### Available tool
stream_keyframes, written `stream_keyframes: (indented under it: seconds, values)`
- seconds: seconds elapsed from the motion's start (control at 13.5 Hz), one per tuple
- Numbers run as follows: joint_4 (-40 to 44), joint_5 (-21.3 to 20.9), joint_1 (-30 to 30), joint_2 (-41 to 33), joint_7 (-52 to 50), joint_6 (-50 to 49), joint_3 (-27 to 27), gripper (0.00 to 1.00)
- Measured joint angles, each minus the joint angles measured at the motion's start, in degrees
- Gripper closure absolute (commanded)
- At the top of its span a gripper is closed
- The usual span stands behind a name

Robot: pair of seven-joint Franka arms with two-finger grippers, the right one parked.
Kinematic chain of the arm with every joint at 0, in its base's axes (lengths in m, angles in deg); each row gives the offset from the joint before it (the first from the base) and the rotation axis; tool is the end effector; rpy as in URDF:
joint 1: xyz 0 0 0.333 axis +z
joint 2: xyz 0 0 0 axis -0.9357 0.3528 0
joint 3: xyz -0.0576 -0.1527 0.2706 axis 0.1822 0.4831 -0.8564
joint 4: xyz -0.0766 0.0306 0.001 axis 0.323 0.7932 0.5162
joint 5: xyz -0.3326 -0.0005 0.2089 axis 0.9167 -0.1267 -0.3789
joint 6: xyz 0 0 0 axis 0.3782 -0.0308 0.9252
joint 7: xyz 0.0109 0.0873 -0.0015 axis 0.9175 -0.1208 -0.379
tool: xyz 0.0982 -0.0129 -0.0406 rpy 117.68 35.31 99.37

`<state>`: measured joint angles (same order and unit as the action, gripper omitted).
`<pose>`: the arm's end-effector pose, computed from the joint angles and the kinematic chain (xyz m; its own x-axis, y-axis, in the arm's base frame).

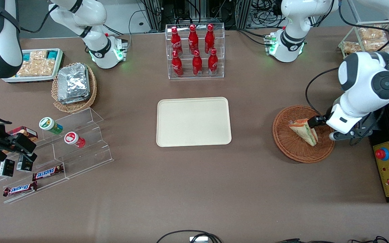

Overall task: Place sandwich from basket to tray
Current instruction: 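Lower the open left gripper over the wrapped sandwich in the wicker basket, then close the left gripper on the sandwich and lift it from the basket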

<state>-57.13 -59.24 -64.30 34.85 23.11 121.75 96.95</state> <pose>0.5449 -0.0266 0.3762 0.9870 0.1551 -0.0430 0.1521 -0.9862 -0.0654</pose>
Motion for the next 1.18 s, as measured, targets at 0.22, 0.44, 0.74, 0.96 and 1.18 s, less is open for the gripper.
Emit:
stream_keyframes:
  seconds: [0.22,0.44,0.74,0.96,1.18]
  values:
    - [-4.64,0.01,0.00,-0.07,-6.75,4.11,0.00,0.00]
    - [-5.73,0.01,0.01,-0.06,-10.57,4.34,-0.02,0.00]
    - [-7.92,0.01,0.09,0.81,-16.42,8.94,-0.10,0.00]
    - [-9.09,0.01,0.10,3.38,-19.70,12.54,-0.12,0.00]
    - [-9.61,0.01,0.19,5.70,-20.45,14.74,-0.37,0.00]
